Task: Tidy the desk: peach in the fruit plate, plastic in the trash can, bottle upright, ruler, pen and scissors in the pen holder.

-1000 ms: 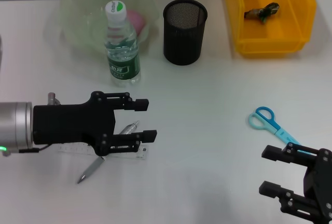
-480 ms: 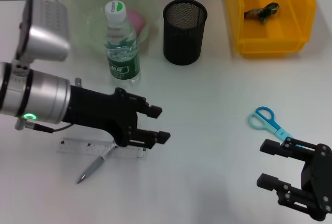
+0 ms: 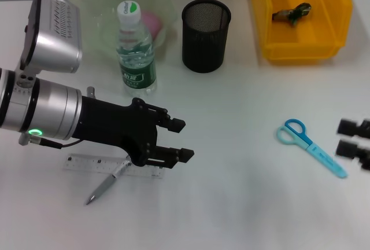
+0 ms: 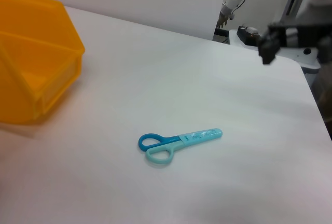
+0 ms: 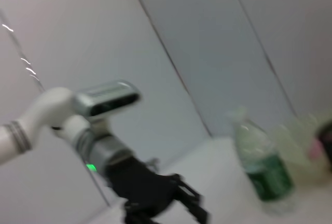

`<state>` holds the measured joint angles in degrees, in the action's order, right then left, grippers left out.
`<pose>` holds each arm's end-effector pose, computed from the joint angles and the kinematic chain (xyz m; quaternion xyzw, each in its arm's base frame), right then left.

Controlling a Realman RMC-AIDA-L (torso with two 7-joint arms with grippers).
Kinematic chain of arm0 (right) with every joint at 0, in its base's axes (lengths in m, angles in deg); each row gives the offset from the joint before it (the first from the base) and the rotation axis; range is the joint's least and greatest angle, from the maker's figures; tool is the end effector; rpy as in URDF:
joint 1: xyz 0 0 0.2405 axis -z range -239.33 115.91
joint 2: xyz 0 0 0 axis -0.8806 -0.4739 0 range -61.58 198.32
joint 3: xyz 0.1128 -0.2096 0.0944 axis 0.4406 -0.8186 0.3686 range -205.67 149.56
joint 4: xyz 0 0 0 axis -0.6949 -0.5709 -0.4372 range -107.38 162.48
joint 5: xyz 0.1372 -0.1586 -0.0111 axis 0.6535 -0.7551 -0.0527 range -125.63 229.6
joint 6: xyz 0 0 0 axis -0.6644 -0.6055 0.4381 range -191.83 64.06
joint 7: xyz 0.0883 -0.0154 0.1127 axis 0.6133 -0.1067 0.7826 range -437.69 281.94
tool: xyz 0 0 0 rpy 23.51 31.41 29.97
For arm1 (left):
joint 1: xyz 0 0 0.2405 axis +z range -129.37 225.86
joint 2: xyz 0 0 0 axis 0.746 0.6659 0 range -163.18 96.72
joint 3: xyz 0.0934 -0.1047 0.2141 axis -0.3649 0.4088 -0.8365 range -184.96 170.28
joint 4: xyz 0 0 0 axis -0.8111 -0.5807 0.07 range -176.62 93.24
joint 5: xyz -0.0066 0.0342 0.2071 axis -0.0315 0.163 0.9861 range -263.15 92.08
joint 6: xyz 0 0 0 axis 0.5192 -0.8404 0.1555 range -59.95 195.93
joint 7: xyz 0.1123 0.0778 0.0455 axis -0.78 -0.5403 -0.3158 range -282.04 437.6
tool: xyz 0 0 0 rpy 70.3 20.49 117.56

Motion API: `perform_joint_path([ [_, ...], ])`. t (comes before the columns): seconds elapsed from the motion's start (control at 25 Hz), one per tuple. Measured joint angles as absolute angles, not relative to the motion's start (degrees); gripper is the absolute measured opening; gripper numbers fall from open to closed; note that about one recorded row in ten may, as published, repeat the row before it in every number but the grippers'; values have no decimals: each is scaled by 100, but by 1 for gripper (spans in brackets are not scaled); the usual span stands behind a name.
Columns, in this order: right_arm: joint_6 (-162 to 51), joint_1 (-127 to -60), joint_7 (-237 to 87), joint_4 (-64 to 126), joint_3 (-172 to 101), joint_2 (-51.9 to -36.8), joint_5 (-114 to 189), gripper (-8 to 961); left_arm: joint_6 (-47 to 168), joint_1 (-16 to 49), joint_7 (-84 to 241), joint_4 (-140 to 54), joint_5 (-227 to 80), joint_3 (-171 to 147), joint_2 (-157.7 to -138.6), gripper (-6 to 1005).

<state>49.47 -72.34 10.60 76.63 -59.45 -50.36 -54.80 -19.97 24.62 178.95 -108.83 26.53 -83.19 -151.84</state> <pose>0.3086 0.2158 0.0654 -0.8774 0.3062 0.3526 0.1102 -0.1935 0.3078 -0.0214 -0.9885 -0.1243 -0.0849 0.0177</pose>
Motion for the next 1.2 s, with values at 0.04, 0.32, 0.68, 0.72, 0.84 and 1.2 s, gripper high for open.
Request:
perform_joint_path([
  [0.04,4938,-7241,1594,8155,-5940,-5050,-5552,588,-1997,2463,17894,-10886,2653,-8318,-15180,597],
  [0.32,5458,-8442,4928,10895,-6021,-4856,-7981,587,-2090,2470,17890,-10886,2636,-8323,-15183,597],
  [0.68,5687,-9669,6047,10564,-6869,-4494,-9638,587,-2359,2481,17878,-10883,2357,-8328,-15196,597],
  [0.72,5687,-9669,6047,10564,-6869,-4494,-9638,587,-2361,2486,17856,-10882,2314,-8328,-15197,596],
  [0.84,5578,-9869,6237,10425,-7300,-4528,-9945,587,-2362,2516,17772,-10874,2187,-8328,-15197,596],
  [1.2,4964,-10003,6378,10265,-8211,-4955,-10667,586,-2313,2520,17742,-10833,2031,-8327,-15197,596],
])
